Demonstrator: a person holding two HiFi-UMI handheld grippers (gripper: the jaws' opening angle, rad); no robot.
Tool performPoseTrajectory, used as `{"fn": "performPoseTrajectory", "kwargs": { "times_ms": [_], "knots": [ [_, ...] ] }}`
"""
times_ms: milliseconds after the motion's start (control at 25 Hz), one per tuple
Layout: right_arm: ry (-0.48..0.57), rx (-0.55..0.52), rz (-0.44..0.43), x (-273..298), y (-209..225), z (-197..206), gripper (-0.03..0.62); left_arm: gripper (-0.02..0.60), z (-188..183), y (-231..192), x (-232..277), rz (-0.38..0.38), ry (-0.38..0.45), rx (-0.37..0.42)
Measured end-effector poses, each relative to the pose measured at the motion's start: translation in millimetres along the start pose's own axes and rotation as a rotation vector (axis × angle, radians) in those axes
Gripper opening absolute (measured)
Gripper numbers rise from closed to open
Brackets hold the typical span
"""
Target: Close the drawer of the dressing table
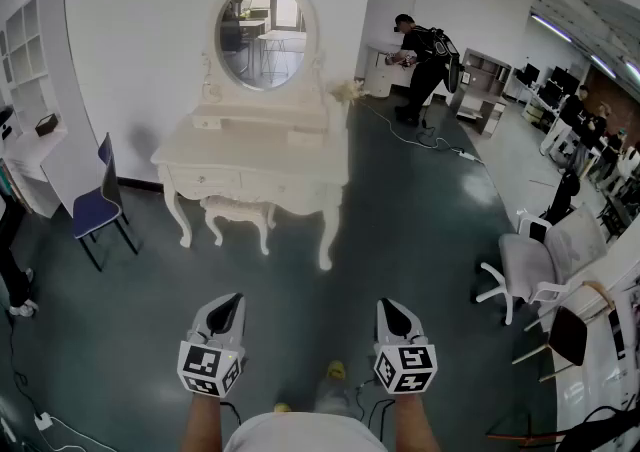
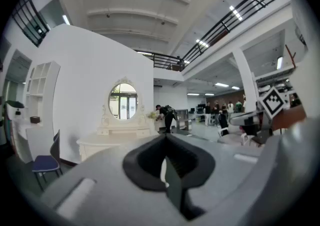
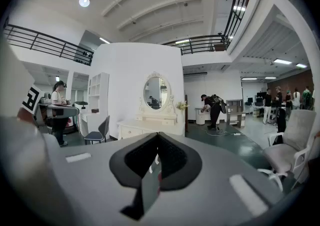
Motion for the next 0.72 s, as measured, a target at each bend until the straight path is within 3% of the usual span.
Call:
{"fn": "performPoseTrajectory", "kwargs": {
  "times_ms": [720],
  "knots": [
    [0.025,0.002,0.023,-10.2,-2.8,-7.8,0.002,-0.002,-9.1,5.6,-5.9,0.04,0.017,0.012]
  ]
}}
Point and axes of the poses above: the fingertips, and each gripper's own axes: x forward along the fingers, y to its right, z out of its underside, the point moved 5 cm from there along -x, backward along the fingers, and after that the axes turned 9 degrees about y, right-handed, at the moved point
